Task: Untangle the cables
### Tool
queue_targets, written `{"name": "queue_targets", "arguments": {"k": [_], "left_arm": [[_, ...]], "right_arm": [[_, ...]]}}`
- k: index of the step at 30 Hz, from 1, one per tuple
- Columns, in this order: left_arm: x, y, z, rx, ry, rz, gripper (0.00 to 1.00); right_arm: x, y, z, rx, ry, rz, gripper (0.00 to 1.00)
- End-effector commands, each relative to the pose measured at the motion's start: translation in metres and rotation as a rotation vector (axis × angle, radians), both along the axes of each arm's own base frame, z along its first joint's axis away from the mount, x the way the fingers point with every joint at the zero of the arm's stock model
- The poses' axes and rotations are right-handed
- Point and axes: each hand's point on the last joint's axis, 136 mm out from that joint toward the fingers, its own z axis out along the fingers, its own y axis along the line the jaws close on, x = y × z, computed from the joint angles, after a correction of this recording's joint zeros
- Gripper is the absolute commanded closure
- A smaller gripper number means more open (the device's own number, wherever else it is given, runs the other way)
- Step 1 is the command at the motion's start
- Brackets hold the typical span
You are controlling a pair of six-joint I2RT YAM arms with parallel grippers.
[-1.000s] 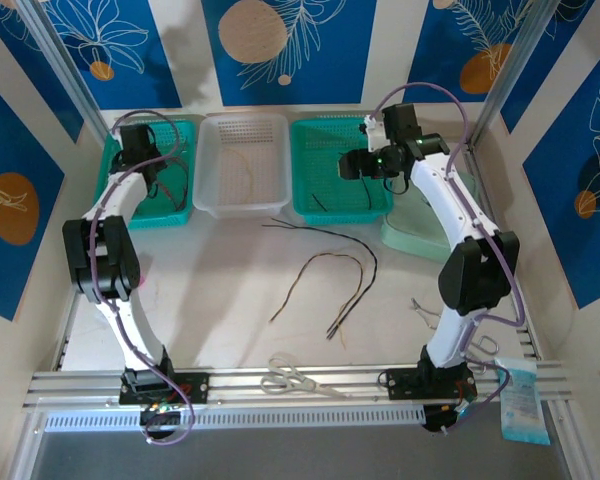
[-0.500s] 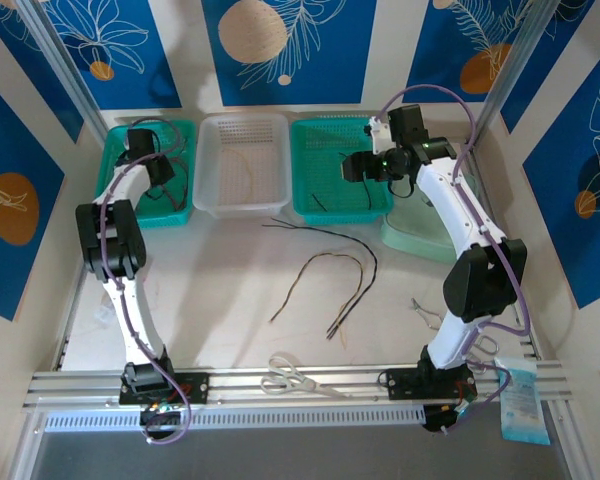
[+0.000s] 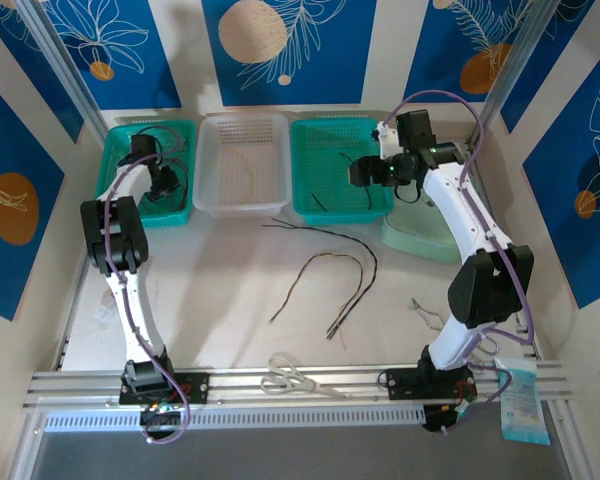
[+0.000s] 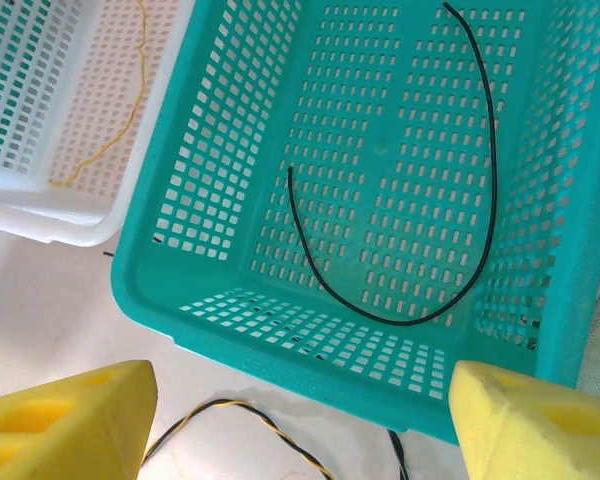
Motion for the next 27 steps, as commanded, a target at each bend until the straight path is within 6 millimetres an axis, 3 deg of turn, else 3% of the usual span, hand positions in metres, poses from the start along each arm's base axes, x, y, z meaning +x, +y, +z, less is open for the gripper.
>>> {"name": "queue_targets", "arguments": {"k": [1, 4, 7, 16, 22, 27], "left_arm": [[0.004, 0.007, 0.038, -0.002, -0.059, 0.004, 0.44], [0.003, 0.007, 0.057, 0.038, -0.08, 0.003, 0.29], [0.0, 0.008, 0.08, 0.085, -0.116, -0.004, 0.21], [-0.022, -0.018, 0.16, 0.218, -0.262, -0.056, 0.14], [-0.055, -0.062, 0.204, 0.215, -0.355, -0.141, 0.14], [-0.097, -0.101, 0.226, 0.204, -0.416, -0.207, 0.14]], "right_arm": [[-0.012, -0.001, 0.015, 0.023, -0.019, 0.008, 0.23], [-0.014, -0.001, 0.016, 0.021, -0.021, 0.003, 0.23], [-0.02, -0.001, 0.016, 0.02, -0.019, -0.004, 0.23], [-0.052, -0.004, 0.014, 0.012, 0.003, -0.054, 0.23], [-0.085, -0.002, 0.004, 0.047, 0.062, -0.117, 0.23], [-0.117, -0.014, -0.023, -0.07, 0.141, -0.262, 0.23]]}}
